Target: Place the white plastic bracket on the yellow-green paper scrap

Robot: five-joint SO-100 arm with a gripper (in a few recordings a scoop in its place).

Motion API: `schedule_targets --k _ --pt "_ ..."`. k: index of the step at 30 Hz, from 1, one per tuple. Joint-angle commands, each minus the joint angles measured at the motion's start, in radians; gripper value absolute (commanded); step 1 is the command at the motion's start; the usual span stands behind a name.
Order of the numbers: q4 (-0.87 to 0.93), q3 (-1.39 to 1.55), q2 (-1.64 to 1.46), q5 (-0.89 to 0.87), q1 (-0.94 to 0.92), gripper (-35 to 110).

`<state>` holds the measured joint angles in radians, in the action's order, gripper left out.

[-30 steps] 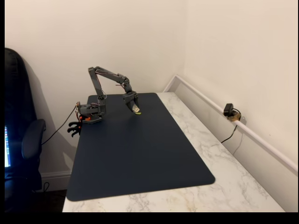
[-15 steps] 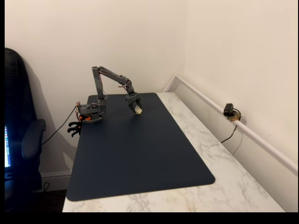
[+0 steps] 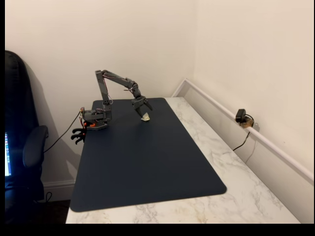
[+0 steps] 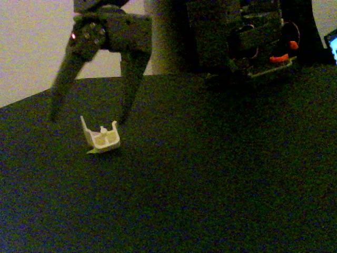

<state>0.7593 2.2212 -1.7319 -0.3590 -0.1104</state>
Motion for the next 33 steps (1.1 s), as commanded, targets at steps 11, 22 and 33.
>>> schedule_targets --k 11,22,33 --pt "0.221 -0.072 -0.543 -0.114 0.066 0" --pt "0.33 0.23 -0.936 0.155 0.247 0" --pt "0.339 0.528 -1.132 0.155 0.27 1"
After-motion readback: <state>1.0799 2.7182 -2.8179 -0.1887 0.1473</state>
